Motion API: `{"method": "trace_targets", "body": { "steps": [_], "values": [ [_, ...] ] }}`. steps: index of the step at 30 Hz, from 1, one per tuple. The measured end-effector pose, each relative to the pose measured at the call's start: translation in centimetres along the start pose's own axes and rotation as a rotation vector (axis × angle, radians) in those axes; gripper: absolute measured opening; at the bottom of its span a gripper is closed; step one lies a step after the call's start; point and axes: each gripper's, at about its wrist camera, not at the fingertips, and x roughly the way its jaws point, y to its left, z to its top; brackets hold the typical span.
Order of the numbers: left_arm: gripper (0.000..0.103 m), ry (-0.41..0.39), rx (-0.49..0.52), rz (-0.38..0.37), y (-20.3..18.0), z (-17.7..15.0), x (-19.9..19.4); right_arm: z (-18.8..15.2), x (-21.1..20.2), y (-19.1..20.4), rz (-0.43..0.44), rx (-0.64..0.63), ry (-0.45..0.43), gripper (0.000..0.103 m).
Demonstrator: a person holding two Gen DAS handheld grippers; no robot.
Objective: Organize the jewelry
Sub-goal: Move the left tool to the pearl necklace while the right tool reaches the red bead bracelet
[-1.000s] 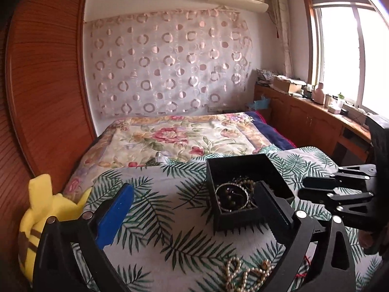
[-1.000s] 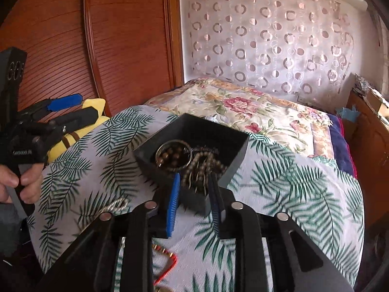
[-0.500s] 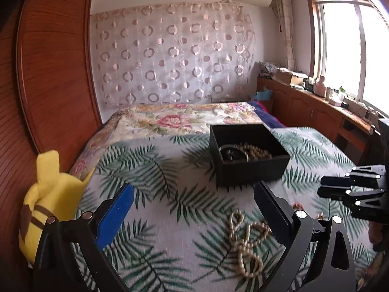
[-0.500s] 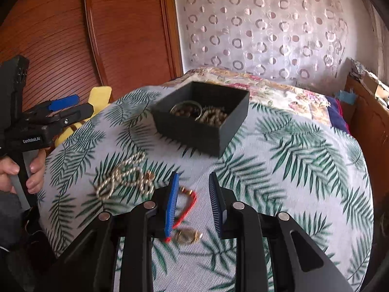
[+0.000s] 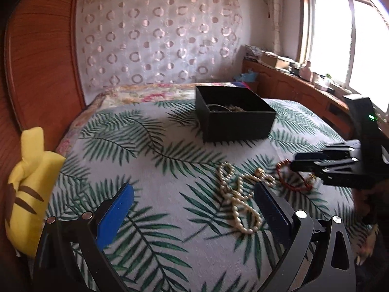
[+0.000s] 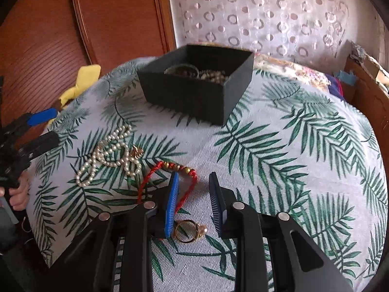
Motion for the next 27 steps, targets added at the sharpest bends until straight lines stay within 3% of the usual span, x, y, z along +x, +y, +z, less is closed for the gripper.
{"method": "trace_targets", "body": {
  "steps": [1, 2, 3, 7, 10, 27],
  "values": [
    [0.095, 0.007, 0.006, 0.000, -0.2, -0.1, 0.1, -0.1, 0.1, 0.2, -0.006, -0.016, 0.006, 0.024],
    [0.093, 0.012, 0.012, -0.002, -0.4, -0.2, 0.1, -0.1, 0.2, 0.4, -0.018, -0.032, 0.007, 0.013],
    [0.083, 0.020, 0.015, -0.010, -0.5, -0.3, 0.3, -0.2, 0.2, 0.7, -0.018, -0.049, 0.013, 0.004],
    [0.052, 0.070, 0.022, -0.046, -1.2, -0.6, 1.2, -0.4, -0.5, 1.9, -0.009, -0.098, -0.021, 0.003],
    [0.038, 0.096, 0.017, -0.073, -1.4, -1.0, 1.6, -0.5, -1.8, 2.3, 0.006, -0.091, -0.067, 0.003],
    [0.022, 0.192, 0.087, -0.062, -3.6, -1.5, 3.2, -0.3, -4.9, 2.6, 0.031, -0.069, -0.135, 0.003]
  ]
}}
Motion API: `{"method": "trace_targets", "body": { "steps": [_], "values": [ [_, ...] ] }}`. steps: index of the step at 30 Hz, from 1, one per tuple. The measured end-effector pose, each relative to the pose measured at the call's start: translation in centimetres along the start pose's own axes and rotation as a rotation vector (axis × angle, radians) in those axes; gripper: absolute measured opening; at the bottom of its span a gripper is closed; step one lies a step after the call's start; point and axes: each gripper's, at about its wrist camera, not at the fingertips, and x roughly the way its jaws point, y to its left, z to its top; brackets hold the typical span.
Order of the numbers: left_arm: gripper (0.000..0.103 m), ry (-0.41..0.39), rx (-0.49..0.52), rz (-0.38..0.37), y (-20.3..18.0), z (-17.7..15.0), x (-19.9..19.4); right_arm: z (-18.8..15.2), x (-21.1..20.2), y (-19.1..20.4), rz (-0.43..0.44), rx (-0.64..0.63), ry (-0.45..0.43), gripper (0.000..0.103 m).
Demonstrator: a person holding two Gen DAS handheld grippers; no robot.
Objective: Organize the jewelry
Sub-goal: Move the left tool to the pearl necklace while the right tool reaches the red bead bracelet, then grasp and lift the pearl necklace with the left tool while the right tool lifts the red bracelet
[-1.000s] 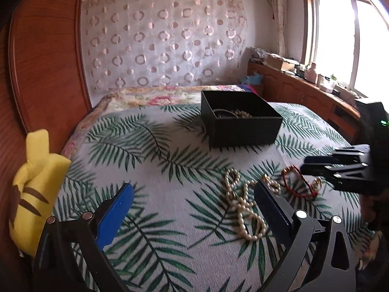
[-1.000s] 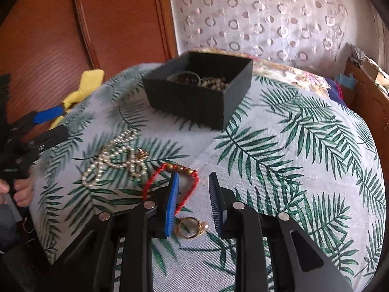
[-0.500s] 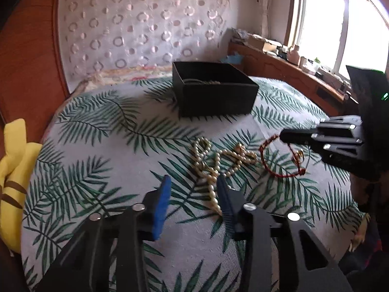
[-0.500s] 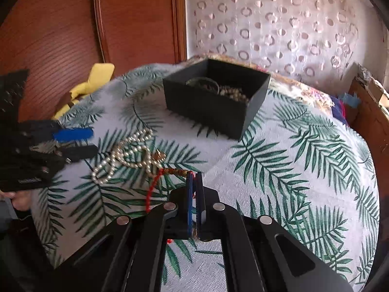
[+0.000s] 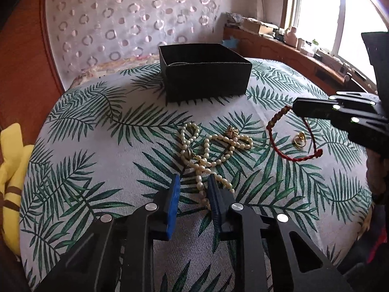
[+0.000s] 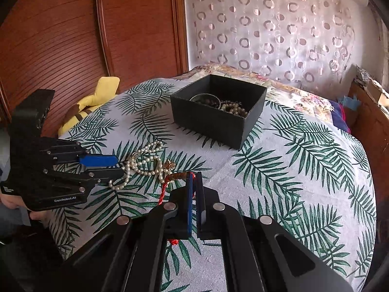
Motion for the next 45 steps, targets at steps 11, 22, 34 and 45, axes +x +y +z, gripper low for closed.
{"method": "trace_targets", "body": {
  "steps": [11, 22, 34, 45],
  "values": [
    [0.005, -0.007, 0.019, -0.005, -0.3, -0.1, -0.1, -0.1, -0.2, -0.2, 0.002, 0.002, -0.002, 0.003],
    [0.005, -0.123, -0.003, -0.003, 0.4, 1.6, -4.0, 0.7, -1.6, 0.0, -0.005, -0.004, -0.031, 0.003],
    [0.005, -0.270, 0.002, 0.015, 1.2, 5.6, -9.0, 2.6, -3.5, 1.0, -0.008, -0.035, -0.080, 0.003],
    [0.005, -0.336, 0.016, 0.023, 1.0, 7.9, -11.0, 3.9, -4.5, 0.8, -0.022, -0.043, -0.110, 0.003]
  ]
}}
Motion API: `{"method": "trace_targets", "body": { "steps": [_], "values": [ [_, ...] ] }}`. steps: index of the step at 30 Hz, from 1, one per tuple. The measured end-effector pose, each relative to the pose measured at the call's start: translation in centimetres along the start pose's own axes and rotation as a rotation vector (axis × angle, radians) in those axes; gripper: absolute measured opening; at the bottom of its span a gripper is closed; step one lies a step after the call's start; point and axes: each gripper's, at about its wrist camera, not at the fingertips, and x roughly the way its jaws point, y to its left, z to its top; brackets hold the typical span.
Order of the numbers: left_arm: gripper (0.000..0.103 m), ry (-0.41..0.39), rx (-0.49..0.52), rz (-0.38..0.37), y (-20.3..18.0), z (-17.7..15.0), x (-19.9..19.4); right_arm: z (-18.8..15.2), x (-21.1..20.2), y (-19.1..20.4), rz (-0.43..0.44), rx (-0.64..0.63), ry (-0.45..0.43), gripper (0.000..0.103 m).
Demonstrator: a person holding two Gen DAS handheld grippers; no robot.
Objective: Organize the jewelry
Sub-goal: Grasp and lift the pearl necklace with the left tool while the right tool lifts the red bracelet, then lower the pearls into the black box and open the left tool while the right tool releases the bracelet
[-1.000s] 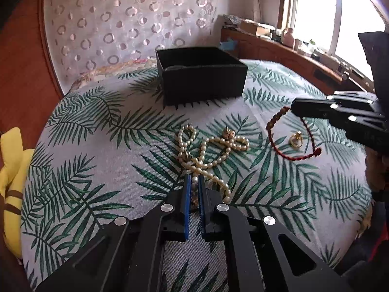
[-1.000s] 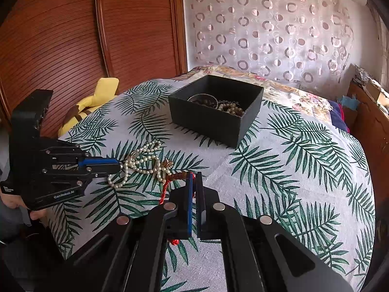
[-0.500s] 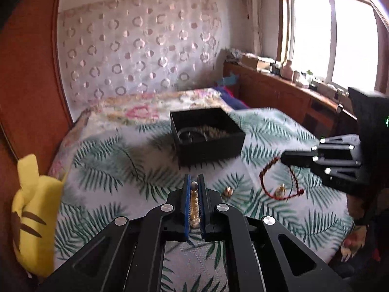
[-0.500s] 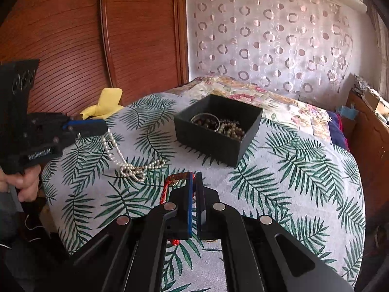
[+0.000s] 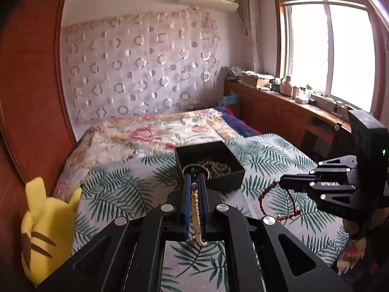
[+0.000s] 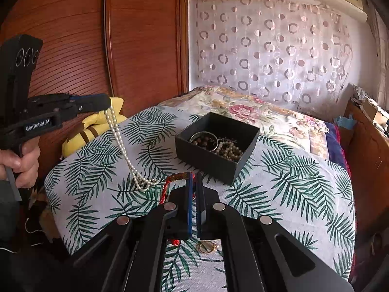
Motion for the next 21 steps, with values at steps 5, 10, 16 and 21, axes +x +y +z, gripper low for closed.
{"method": "trace_targets", "body": {
  "steps": [5, 10, 16, 21],
  "values": [
    [0.005, -0.040, 0.017, 0.001, -0.3, 2.4, -0.4, 1.0, -0.4, -0.3, -0.010, -0.002, -0.019, 0.003],
    [0.005, -0.085, 0.027, 0.011, -0.2, 5.0, -1.0, 2.3, -0.7, -0.8, -0.024, -0.004, -0.046, 0.003],
    [0.005, -0.116, 0.034, 0.019, -0.1, 7.4, -0.9, 3.9, -0.7, -1.6, -0.045, 0.000, -0.072, 0.003],
    [0.005, -0.124, 0.035, 0.013, -0.3, 9.2, -0.2, 5.3, -0.4, -2.6, -0.062, 0.015, -0.090, 0.003]
  ]
}}
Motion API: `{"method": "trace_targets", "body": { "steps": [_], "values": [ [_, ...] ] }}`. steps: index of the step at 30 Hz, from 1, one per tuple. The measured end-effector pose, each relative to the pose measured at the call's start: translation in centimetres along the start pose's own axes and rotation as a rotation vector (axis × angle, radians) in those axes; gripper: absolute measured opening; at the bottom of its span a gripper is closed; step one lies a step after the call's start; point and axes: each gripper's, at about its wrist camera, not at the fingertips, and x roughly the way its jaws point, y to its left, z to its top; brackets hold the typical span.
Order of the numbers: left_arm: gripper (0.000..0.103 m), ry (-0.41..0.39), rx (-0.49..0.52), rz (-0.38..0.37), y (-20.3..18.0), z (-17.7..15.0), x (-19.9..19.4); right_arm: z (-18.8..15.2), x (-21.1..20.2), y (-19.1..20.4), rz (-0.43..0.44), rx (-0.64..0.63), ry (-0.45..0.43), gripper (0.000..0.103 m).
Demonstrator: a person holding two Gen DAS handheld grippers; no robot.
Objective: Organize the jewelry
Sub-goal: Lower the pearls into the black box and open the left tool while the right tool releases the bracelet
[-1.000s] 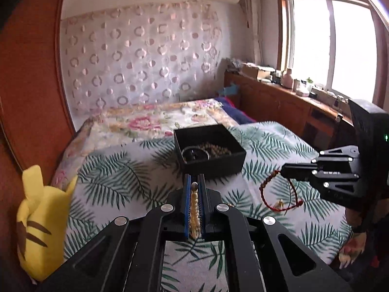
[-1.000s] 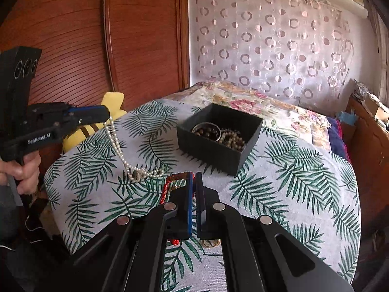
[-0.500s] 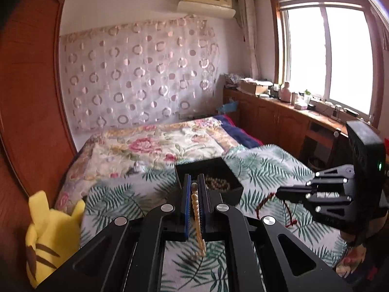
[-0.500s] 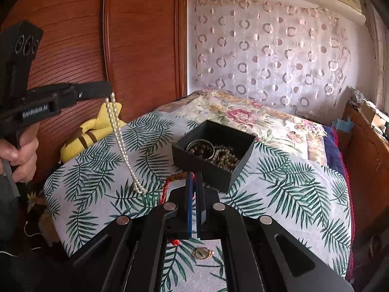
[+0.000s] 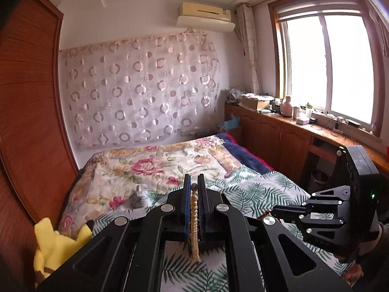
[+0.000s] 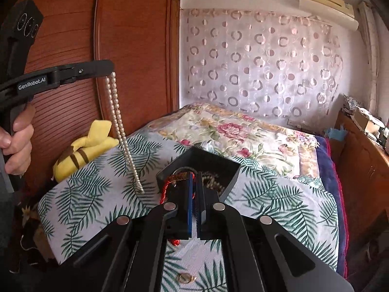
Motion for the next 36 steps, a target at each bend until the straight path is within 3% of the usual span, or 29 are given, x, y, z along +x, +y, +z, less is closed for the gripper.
{"method": "trace_targets", "body": {
  "steps": [10, 18, 28, 34, 36],
  "values": [
    [0.005, -0.002, -0.014, -0.022, 0.0, 3.7, 3.4, 2.6, 2.5, -1.7, -0.027, 0.006, -0.009, 0.003],
    [0.005, 0.038, -0.030, -0.032, 0.3, 4.6, 7.1, 2.5, 6.2, -2.7, -0.029, 0.023, 0.031, 0.003],
    [0.005, 0.203, -0.109, -0.054, 1.8, -2.2, 14.2, 0.5, 13.0, -3.9, -0.013, 0.090, 0.119, 0.003],
    [0.005, 0.253, -0.128, -0.067, 2.3, -5.5, 15.5, 0.1, 15.1, -4.1, -0.015, 0.088, 0.144, 0.005],
    [0.014, 0.256, -0.128, -0.071, 2.3, -6.2, 15.4, 0.0, 14.9, -4.0, -0.013, 0.083, 0.140, 0.013]
  ]
}}
